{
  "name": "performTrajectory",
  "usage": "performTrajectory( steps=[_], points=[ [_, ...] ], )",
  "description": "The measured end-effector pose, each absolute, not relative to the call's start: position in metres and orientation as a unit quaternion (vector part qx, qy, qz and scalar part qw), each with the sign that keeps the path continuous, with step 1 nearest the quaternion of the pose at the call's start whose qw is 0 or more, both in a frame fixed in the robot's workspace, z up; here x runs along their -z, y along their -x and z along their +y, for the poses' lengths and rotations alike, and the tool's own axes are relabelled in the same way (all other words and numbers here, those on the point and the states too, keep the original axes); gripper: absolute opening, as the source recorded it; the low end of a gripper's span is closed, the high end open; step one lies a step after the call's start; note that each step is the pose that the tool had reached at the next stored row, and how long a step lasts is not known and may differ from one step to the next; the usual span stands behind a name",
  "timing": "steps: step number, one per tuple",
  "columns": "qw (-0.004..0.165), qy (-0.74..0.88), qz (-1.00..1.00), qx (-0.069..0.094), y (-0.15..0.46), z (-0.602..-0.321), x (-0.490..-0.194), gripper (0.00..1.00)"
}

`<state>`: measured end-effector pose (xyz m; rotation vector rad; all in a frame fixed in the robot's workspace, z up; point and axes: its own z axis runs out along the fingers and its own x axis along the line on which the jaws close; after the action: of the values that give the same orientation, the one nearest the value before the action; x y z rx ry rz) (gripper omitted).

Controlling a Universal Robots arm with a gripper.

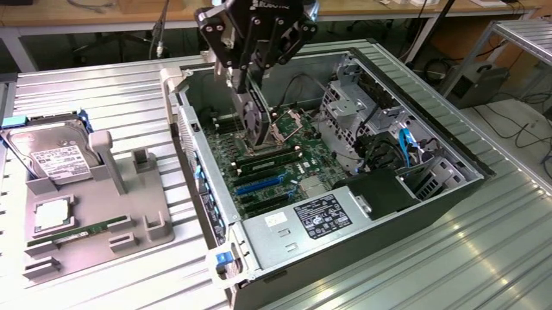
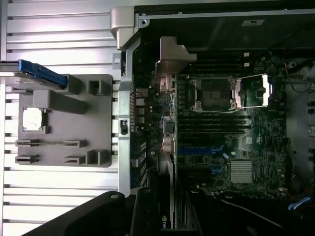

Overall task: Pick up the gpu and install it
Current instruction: 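Pick up the gpu and move the gpu toward the slot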

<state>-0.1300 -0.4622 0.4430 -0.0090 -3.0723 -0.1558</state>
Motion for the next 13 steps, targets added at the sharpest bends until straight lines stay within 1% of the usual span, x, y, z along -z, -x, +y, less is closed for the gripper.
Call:
performTrajectory(
  steps=[13],
  points=[
    [0.033, 0.003, -0.999, 0.041, 0.056, -0.454, -0.414, 0.26]
  ],
)
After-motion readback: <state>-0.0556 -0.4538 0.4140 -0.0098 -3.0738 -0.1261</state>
